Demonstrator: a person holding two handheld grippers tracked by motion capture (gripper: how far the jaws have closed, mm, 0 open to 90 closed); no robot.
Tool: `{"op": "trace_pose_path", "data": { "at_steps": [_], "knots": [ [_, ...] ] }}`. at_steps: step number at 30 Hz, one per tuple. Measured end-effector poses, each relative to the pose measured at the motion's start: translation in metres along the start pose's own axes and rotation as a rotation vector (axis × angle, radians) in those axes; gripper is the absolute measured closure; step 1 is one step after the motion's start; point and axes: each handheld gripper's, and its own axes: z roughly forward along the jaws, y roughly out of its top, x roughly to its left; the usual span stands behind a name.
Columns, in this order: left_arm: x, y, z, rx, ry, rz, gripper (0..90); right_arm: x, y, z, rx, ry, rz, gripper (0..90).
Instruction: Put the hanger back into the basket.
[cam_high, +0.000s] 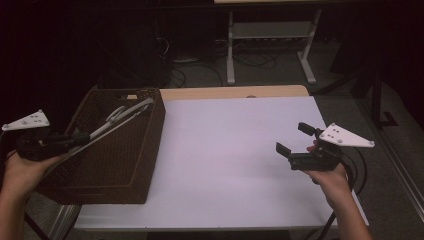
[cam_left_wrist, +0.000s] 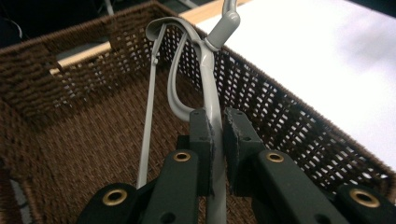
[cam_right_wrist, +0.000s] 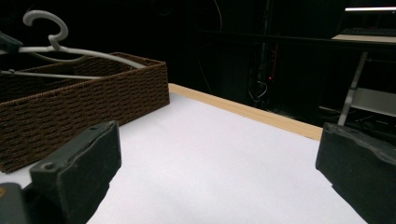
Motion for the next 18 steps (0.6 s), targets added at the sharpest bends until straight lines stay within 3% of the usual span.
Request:
{"op": "trace_pose_path", "data": {
  "at_steps": [9, 18],
  "knots": [
    [0.005, -0.002, 0.023, 0.067, -0.011, 0.005, 82.4, 0.000, 0.000, -0.001, -0.002, 0.000, 0.000, 0.0],
    [0.009, -0.006, 0.033, 0.081, -0.021, -0.002, 82.3, -0.001, 0.000, -0.001, -0.005, -0.003, -0.002, 0.0]
  ]
}}
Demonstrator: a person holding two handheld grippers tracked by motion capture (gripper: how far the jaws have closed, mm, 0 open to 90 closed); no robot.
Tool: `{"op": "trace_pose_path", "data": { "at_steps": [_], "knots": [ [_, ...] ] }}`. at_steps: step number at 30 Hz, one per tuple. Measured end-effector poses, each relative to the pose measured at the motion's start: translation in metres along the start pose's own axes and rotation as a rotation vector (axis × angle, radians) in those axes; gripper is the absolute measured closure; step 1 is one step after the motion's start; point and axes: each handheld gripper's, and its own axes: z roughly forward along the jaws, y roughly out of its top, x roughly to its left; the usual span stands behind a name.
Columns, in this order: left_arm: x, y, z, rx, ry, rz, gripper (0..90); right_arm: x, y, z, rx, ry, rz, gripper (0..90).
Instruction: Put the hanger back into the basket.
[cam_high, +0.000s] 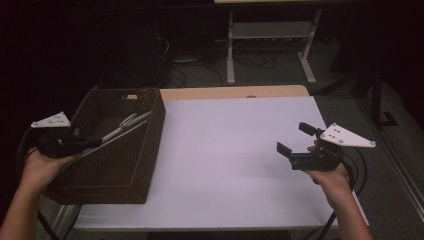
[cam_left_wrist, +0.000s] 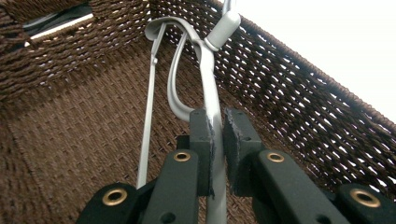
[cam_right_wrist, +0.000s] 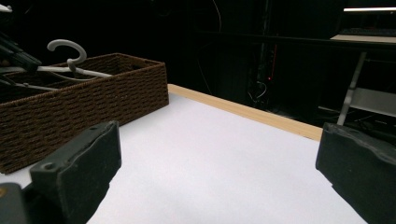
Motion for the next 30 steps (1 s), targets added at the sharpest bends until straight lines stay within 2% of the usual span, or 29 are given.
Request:
{"op": "trace_pose_path", "data": {
  "at_steps": [2, 5, 7, 9, 13, 16, 17, 18, 19, 20, 21, 24, 25, 30],
  "knots": [
    [0.001, -0.001, 0.001, -0.008, -0.002, -0.016, 82.2, 0.000, 0.000, 0.000, -0.002, -0.001, 0.002, 0.0],
    [0.004, -0.004, 0.004, 0.009, 0.008, -0.010, 81.0, 0.000, 0.000, 0.000, 0.003, 0.001, 0.002, 0.0],
    [0.005, -0.005, 0.003, -0.006, 0.010, -0.027, 72.7, 0.000, 0.000, 0.000, 0.002, 0.002, 0.001, 0.0],
    [0.006, -0.005, 0.002, -0.014, 0.029, -0.033, 64.5, 0.000, 0.000, 0.000, -0.002, 0.001, -0.003, 0.0],
    [0.005, -0.004, 0.000, -0.034, 0.029, -0.038, 55.9, 0.001, 0.000, 0.001, 0.001, 0.002, -0.001, 0.0],
    [0.003, -0.003, -0.001, -0.064, 0.023, -0.047, 48.0, 0.001, 0.000, 0.001, 0.003, 0.002, 0.002, 0.0],
    [0.002, -0.002, -0.002, -0.073, 0.024, -0.052, 42.5, 0.001, 0.000, 0.000, 0.005, 0.002, -0.001, 0.0],
    [0.001, 0.000, -0.002, -0.083, 0.023, -0.054, 42.5, 0.001, 0.000, 0.000, 0.005, 0.002, -0.001, 0.0],
    [-0.002, 0.002, -0.003, -0.112, 0.017, -0.062, 37.3, 0.001, 0.000, 0.000, 0.005, 0.003, 0.000, 0.0],
    [-0.002, 0.002, -0.003, -0.112, 0.017, -0.062, 34.9, 0.001, 0.000, 0.000, 0.005, 0.003, 0.000, 0.0],
    [-0.004, 0.003, -0.004, -0.129, 0.016, -0.064, 34.9, 0.001, 0.000, 0.000, 0.002, 0.003, -0.004, 0.0],
    [-0.009, 0.008, -0.004, -0.177, 0.001, -0.083, 27.3, 0.001, 0.000, 0.000, 0.000, 0.002, -0.001, 0.0],
    [-0.012, 0.011, -0.003, -0.198, -0.004, -0.085, 22.3, 0.001, 0.000, 0.000, 0.000, 0.002, -0.003, 0.0],
    [-0.023, 0.020, -0.002, -0.232, -0.004, -0.077, 16.3, 0.001, 0.000, 0.000, 0.006, 0.000, -0.003, 0.0]
  ]
}}
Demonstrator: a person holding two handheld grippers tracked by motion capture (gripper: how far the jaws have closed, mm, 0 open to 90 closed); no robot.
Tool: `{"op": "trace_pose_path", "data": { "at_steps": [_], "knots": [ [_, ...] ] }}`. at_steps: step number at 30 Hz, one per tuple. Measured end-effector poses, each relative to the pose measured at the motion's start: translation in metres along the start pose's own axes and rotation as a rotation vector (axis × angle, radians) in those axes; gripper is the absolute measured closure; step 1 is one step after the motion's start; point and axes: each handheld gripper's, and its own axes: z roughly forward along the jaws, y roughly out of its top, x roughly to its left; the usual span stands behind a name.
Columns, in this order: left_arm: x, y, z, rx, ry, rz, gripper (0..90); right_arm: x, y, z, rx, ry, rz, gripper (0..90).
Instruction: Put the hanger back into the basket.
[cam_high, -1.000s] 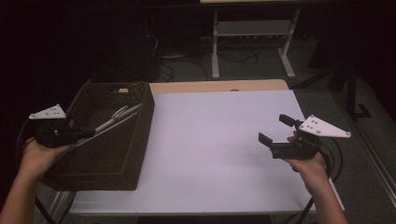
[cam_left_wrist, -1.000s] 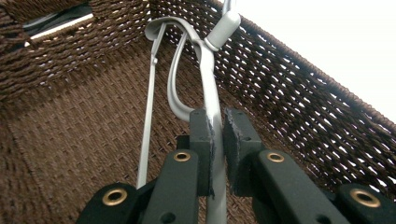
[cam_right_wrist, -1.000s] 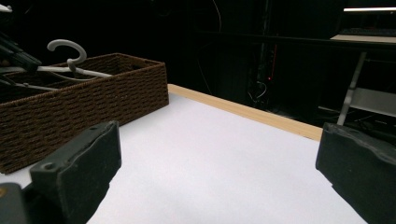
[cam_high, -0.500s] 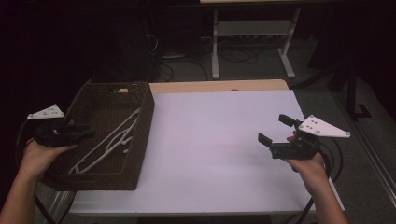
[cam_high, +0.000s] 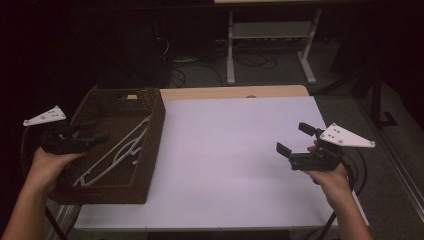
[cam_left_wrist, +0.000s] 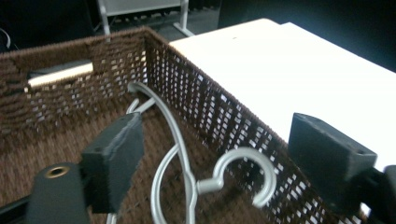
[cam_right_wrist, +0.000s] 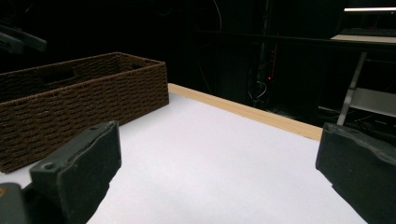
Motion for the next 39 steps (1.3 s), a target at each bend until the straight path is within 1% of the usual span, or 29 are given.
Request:
{"op": "trace_pose_path", "data": {
  "at_steps": [1, 2, 3, 4, 6, 10, 11, 12, 14, 16, 19, 21, 23, 26, 27, 28, 30, 33, 39],
  "knots": [
    [-0.006, 0.004, 0.002, -0.027, -0.007, 0.002, 14.4, 0.000, 0.000, 0.000, 0.000, 0.000, -0.001, 0.0],
    [-0.006, 0.004, 0.002, -0.027, -0.007, 0.002, 13.0, 0.001, 0.000, 0.000, 0.001, 0.000, 0.002, 0.0],
    [-0.013, 0.007, 0.005, -0.059, -0.015, 0.006, 12.8, 0.001, 0.000, 0.000, -0.005, 0.000, -0.005, 0.0],
    [-0.013, 0.007, 0.005, -0.059, -0.015, 0.006, 12.1, 0.001, 0.000, 0.000, -0.005, 0.000, -0.005, 0.0],
    [-0.020, 0.009, 0.009, -0.080, -0.028, 0.013, 11.7, 0.001, 0.000, 0.000, -0.001, 0.000, -0.003, 0.0],
    [-0.035, 0.014, 0.018, -0.104, -0.045, 0.027, 6.9, 0.002, 0.000, 0.000, 0.000, 0.005, -0.003, 0.0],
    [-0.042, 0.016, 0.023, -0.124, -0.059, 0.029, 5.9, 0.002, 0.000, 0.000, 0.000, 0.005, -0.003, 0.0],
    [-0.042, 0.016, 0.023, -0.124, -0.059, 0.029, 4.5, 0.002, 0.000, 0.000, 0.000, 0.005, -0.003, 0.0],
    [-0.049, 0.018, 0.029, -0.138, -0.073, 0.032, 3.3, 0.002, 0.000, 0.000, -0.001, 0.005, -0.003, 0.0],
    [-0.055, 0.020, 0.033, -0.147, -0.085, 0.049, 2.7, 0.002, 0.001, 0.000, -0.001, 0.006, -0.002, 0.0],
    [-0.065, 0.021, 0.040, -0.167, -0.103, 0.060, 1.6, 0.003, 0.002, -0.001, -0.003, 0.006, -0.001, 0.0],
    [-0.074, 0.022, 0.046, -0.191, -0.124, 0.063, 1.4, 0.003, 0.002, -0.001, -0.005, 0.007, -0.001, 0.0],
    [-0.076, 0.022, 0.047, -0.198, -0.132, 0.068, 1.4, 0.003, 0.002, -0.001, -0.004, 0.009, -0.001, 0.0],
    [-0.083, 0.021, 0.053, -0.216, -0.161, 0.066, 1.4, 0.003, 0.002, -0.001, 0.001, 0.009, 0.001, 0.0],
    [-0.087, 0.020, 0.057, -0.221, -0.179, 0.068, 1.4, 0.003, 0.002, 0.000, 0.003, 0.008, 0.001, 0.0],
    [-0.089, 0.019, 0.059, -0.224, -0.185, 0.068, 1.4, 0.003, 0.002, 0.000, 0.002, 0.008, -0.006, 0.0],
    [-0.091, 0.018, 0.060, -0.227, -0.189, 0.069, 1.4, 0.003, 0.003, -0.001, 0.002, 0.009, -0.005, 0.0],
    [-0.094, 0.015, 0.065, -0.245, -0.204, 0.069, 1.4, 0.002, 0.004, -0.001, 0.003, 0.008, -0.001, 0.0],
    [-0.097, 0.007, 0.074, -0.242, -0.223, 0.068, 1.4, 0.000, 0.007, 0.001, 0.002, 0.016, 0.002, 0.0]
  ]
}}
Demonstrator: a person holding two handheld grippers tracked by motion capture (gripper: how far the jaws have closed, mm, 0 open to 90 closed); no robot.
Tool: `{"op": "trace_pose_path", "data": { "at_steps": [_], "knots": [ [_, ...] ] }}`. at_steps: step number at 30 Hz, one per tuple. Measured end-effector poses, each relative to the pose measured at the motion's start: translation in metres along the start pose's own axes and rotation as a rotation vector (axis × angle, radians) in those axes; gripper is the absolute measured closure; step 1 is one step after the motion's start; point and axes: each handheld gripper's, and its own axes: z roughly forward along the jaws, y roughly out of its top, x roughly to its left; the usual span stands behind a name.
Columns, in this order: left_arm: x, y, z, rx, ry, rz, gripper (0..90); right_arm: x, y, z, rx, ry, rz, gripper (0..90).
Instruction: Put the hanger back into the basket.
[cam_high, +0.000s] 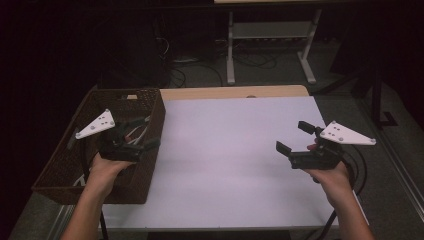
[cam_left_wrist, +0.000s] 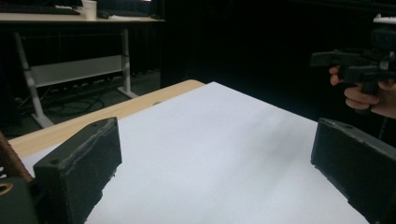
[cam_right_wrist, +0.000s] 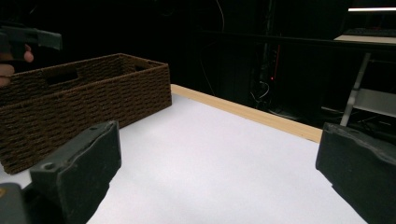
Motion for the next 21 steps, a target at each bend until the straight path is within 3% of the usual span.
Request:
{"op": "trace_pose_path", "data": {
  "at_steps": [11, 21],
  "knots": [
    [-0.002, -0.014, 0.004, -0.010, -0.003, -0.001, 1.4, 0.002, 0.017, 0.009, -0.015, 0.024, -0.034, 0.0],
    [-0.003, -0.020, 0.010, -0.001, 0.003, 0.012, 1.4, 0.002, 0.012, 0.012, 0.008, 0.024, -0.031, 0.0]
  ]
}}
